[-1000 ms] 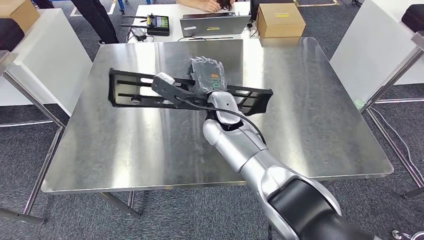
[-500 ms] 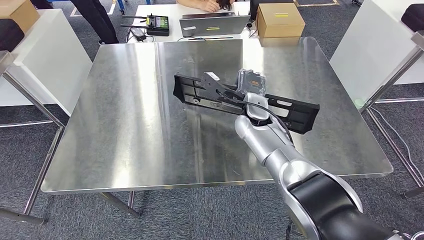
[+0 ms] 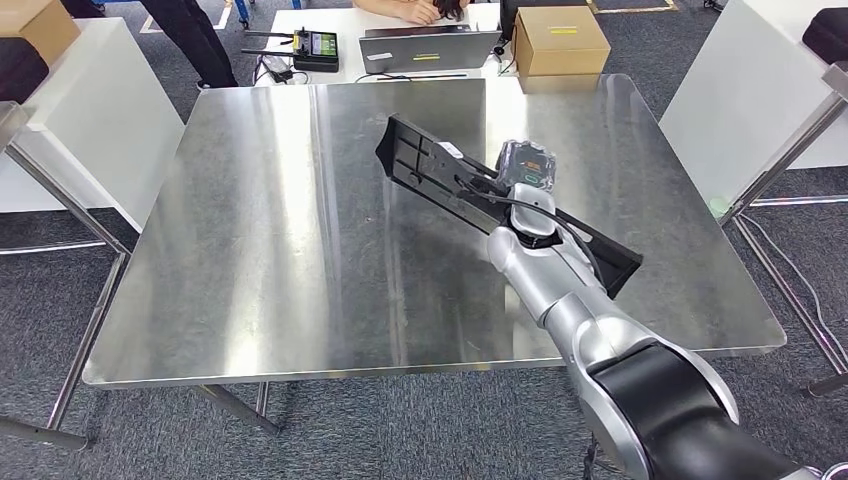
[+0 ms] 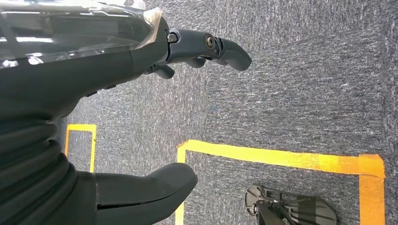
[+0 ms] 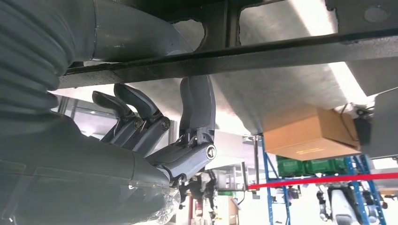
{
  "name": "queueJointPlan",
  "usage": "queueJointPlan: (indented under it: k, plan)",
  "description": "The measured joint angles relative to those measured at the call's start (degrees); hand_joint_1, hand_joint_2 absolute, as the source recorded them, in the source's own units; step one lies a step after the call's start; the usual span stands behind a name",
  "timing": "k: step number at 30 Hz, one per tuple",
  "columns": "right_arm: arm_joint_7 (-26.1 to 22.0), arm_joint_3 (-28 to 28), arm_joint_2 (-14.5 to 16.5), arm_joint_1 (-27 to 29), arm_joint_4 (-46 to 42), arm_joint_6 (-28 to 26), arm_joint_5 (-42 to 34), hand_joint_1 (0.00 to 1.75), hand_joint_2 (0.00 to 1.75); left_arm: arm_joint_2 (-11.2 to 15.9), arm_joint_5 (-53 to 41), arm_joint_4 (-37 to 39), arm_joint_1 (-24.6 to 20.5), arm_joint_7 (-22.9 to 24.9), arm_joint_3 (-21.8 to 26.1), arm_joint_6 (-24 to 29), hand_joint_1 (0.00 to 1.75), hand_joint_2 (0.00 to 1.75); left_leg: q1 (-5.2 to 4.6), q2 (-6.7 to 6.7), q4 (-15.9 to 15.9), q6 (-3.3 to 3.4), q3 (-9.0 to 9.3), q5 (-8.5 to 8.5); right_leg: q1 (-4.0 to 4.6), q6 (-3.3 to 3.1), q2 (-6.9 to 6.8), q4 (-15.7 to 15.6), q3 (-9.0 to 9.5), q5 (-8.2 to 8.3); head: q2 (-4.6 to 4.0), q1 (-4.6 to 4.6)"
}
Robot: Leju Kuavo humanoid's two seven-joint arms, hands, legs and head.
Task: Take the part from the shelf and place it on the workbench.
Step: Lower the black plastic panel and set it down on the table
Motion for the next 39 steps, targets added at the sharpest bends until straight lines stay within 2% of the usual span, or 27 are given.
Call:
queueJointPlan:
  k: [16,20,39]
  plan:
    - [0.03,-1.0,-0.37,-0.01,0.07,0.14,1.17,1.75,1.75,0.0,0.35,0.0,-0.12,0.13,0.0,0.04,0.0,1.75,0.0,0.0,0.0,0.0,-0.02,0.0,0.0,0.0,0.0,0.0,0.0,0.0,-0.01,0.0]
    - [0.16,-1.19,-0.37,-0.01,0.07,0.14,1.51,0.0,1.75,0.0,0.02,0.0,-0.14,0.26,0.0,0.38,0.0,1.75,0.01,0.0,0.0,0.0,-0.03,0.0,0.0,0.0,0.0,0.0,0.0,0.0,0.0,0.0]
    - [0.45,-3.62,-0.7,-0.17,0.07,-0.07,3.36,0.0,1.75,0.08,-0.08,0.0,-0.23,1.17,0.0,0.11,0.0,1.75,0.0,0.0,0.0,0.01,-0.02,0.0,0.0,0.0,0.0,0.0,0.01,0.0,-0.01,0.0]
